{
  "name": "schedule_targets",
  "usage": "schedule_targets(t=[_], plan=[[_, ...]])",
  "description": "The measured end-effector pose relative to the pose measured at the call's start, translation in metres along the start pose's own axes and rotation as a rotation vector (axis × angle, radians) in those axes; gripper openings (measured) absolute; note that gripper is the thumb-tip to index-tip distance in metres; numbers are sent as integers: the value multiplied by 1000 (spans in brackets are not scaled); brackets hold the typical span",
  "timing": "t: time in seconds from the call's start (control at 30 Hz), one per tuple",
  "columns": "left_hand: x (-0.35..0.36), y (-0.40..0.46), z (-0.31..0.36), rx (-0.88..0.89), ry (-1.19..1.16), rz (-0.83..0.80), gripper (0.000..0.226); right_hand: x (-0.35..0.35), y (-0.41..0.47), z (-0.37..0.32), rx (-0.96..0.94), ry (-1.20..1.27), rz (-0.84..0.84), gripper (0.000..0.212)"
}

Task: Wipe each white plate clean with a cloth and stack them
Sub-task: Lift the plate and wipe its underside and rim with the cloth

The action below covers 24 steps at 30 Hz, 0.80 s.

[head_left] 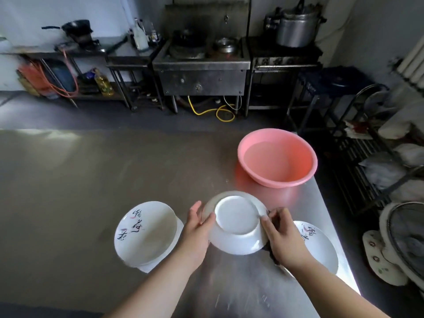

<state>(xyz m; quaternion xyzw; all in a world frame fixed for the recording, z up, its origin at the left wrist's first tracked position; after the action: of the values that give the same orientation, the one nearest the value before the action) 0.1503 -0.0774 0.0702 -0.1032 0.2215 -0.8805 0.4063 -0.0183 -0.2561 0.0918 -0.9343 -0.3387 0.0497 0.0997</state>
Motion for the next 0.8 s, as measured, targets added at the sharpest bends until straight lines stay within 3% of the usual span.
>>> schedule_targets(t=[0.07,0.17,0.27,0.37,0.5,0.63,0.8], plan=[[10,-10,19,3,-111,-126,45,-5,-5,-40,-201,-93,9,25],[22,-35,54,69,-169,-314,40,-11,-9,-92,-406,-355,3,26],[20,-55,93,188,-163,-341,47,-21,-15,-139,-533,-570,161,33],[18,-72,125,307,-61,-306,45,-20,-32,-182,-699,-491,243,36],[22,-90,146,399,20,-273,39,14,-68,-227,-957,-313,114,57],[36,-105,150,427,11,-326,37,58,-81,-218,-1033,-552,-125,53],[34,-111,158,436,-60,-301,37,76,-112,-170,-1055,-798,-138,76]])
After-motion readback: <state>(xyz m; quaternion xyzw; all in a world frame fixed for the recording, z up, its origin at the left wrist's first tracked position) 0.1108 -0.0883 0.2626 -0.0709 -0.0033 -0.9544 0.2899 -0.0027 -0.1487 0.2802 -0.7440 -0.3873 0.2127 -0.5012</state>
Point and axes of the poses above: each hand's wrist, its own y-axis towards the middle knuckle, its own x-axis out of the palm, z = x × y, the point moved 8 cm from there along y, towards the middle knuckle, and after that the axes turned 14 degrees about y, right-handed, at the moved point
